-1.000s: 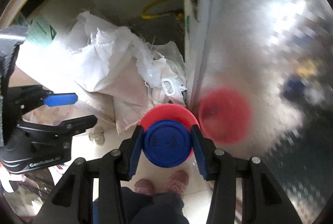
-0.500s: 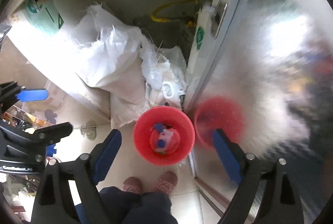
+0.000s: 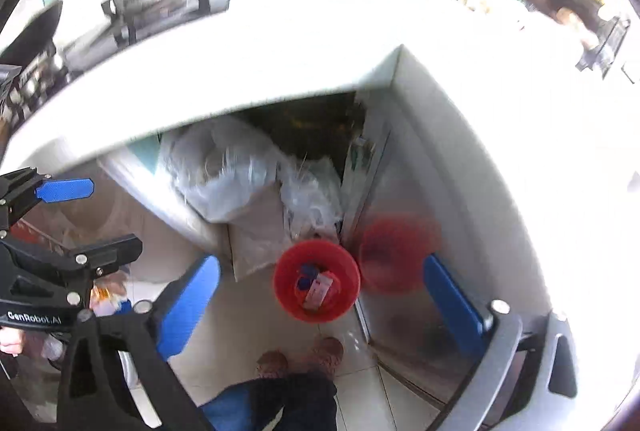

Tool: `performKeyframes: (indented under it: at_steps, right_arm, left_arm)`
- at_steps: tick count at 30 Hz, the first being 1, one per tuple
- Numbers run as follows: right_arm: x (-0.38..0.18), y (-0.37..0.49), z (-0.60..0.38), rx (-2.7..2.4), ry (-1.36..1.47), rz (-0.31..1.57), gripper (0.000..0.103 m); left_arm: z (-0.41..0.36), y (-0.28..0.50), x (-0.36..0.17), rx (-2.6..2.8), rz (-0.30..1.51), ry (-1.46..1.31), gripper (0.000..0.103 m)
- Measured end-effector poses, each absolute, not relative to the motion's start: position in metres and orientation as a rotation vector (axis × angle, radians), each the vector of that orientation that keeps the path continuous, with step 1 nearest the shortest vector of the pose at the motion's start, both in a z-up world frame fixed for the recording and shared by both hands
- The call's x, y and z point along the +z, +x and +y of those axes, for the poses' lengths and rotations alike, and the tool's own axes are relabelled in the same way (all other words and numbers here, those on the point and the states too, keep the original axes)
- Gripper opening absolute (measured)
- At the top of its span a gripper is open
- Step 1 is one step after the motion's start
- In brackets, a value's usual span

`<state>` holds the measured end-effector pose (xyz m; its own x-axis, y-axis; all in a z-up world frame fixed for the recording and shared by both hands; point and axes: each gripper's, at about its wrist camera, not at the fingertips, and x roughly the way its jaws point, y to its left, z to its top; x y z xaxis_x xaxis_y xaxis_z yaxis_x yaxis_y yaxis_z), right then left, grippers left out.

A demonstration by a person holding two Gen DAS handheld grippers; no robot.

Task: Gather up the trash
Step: 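Raise both tools back to the counter near the orange jar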

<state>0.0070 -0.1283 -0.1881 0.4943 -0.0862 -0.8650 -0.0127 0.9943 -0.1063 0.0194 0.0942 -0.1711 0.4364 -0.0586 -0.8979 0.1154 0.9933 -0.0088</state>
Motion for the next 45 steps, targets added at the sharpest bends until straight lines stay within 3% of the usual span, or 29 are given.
performKeyframes:
  at_steps: [5,19,45]
  right_arm:
    - [-0.145,0.01,-0.136,-0.092,-0.1,1.001,0.102]
    - [-0.078,0.043,-0.193,-0.218,-0.039,0.894,0.102]
    - [-0.051,0.183,-0.322,-0.277,0.058,0.898,0.102]
  left_arm:
    - [0.086,0.031,-0.125,-0.121,1.051,0.081,0.103]
    - [0.04,0.122,-0.059,-0.219,0.956,0.14,0.102]
    - [-0.04,0.352,-0.034,-0.285,0.985,0.227,0.102]
